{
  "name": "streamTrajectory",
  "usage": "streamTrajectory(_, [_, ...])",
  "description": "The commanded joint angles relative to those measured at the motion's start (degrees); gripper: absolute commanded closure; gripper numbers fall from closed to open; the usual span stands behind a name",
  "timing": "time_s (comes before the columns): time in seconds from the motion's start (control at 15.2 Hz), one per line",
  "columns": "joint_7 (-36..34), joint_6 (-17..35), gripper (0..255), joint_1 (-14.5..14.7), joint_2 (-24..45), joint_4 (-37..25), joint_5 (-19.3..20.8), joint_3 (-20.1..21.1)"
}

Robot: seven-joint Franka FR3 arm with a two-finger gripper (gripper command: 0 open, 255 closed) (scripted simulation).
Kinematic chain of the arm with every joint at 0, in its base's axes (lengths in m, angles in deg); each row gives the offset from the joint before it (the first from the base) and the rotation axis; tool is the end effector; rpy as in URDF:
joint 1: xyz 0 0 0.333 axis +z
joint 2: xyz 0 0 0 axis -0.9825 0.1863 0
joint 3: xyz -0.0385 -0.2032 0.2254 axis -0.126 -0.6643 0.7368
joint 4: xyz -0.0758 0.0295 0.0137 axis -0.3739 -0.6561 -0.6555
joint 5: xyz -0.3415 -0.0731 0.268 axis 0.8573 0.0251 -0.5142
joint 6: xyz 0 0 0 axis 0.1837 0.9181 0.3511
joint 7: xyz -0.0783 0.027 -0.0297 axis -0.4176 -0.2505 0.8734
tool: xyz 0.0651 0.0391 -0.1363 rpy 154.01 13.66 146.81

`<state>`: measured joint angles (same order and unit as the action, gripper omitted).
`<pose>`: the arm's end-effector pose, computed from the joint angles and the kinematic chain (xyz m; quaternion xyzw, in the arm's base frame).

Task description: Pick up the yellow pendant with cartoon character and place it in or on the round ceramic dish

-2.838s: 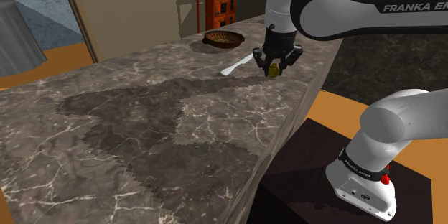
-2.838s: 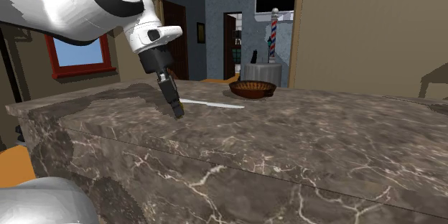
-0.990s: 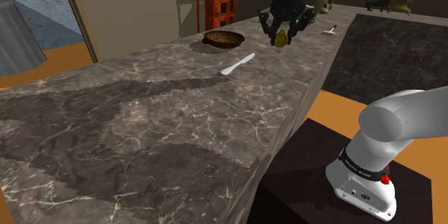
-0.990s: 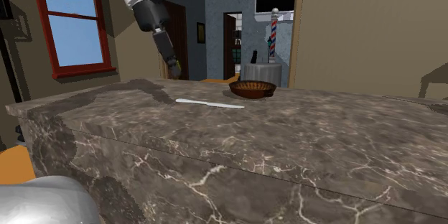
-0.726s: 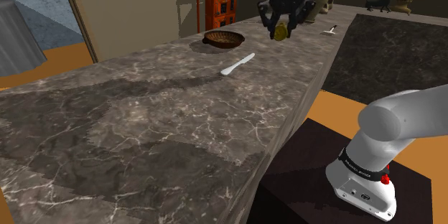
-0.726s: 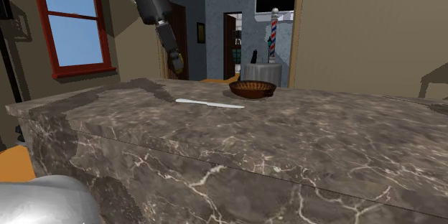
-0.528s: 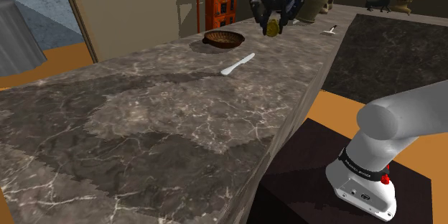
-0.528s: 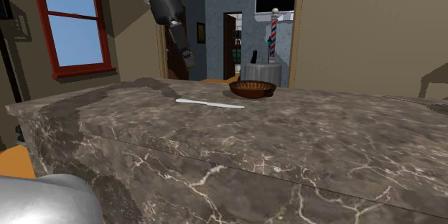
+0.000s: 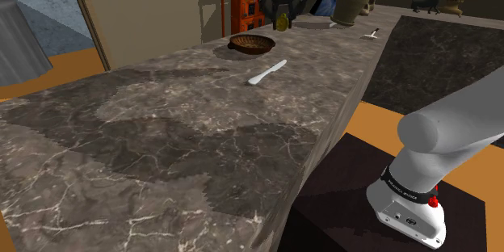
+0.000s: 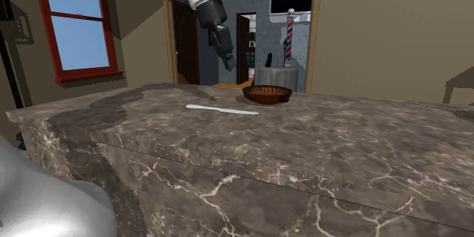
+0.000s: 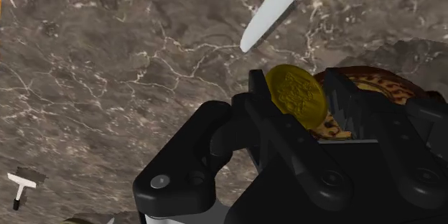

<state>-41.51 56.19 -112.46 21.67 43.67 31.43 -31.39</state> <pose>0.5112 0.1350 0.5920 0.9037 -0.3894 0.1209 0.1307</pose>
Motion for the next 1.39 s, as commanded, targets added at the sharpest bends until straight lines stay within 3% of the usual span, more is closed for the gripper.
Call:
streamTrajectory(0.0, [-1.2,0.3,255,-2.1,5.4,-3.9,3.3,2.4])
streamTrajectory(0.2, [-4.1,-0.7,255,-3.9,14.7,-10.6,9.8,6.6])
streamTrajectory(0.33, [-6.4,-2.4,255,-3.6,21.7,-15.9,15.4,9.0])
streamTrajectory(0.46, [-8.3,-4.9,255,-1.4,29.1,-21.9,21.5,10.1])
streamTrajectory(0.73, [-9.1,-10.3,255,6.7,41.5,-34.9,31.3,8.2])
streamTrajectory(1.32, [-11.1,-2.0,255,2.3,38.4,-24.1,28.7,8.6])
